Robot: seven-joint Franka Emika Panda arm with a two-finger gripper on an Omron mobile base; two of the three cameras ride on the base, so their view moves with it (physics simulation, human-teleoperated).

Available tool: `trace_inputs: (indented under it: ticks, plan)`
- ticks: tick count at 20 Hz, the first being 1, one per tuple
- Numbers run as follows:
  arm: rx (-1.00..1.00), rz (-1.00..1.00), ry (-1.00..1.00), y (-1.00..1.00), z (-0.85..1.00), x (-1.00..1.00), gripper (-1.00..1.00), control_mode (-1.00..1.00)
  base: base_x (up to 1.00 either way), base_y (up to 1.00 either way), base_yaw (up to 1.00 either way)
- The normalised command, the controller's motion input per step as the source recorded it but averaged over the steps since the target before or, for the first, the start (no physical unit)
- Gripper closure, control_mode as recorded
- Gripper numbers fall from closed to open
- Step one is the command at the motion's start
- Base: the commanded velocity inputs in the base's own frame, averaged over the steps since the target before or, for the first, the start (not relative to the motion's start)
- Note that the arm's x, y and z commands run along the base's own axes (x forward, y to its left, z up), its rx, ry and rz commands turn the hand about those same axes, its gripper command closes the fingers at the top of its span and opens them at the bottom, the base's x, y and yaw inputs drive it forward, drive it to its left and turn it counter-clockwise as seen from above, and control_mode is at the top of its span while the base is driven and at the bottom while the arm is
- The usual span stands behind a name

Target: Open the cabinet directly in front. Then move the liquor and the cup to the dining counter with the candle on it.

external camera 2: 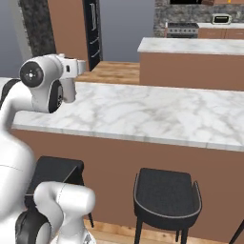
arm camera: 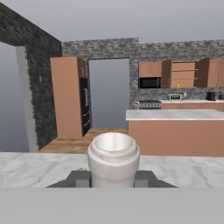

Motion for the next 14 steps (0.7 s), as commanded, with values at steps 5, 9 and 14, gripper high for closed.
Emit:
trace_inputs:
  ticks: [5,9,14]
  plan:
    - [0.0,0.0,0.0,0.06,-0.05,0.29,1.0,-1.0,0.0,0.0,0.0]
    - [0.0,0.0,0.0,0.12,-0.11,0.2,1.0,-1.0,0.0,0.0,0.0]
    - [0.0,0.0,0.0,0.12,-0.13,0.21,1.0,-1.0,0.0,0.0,0.0]
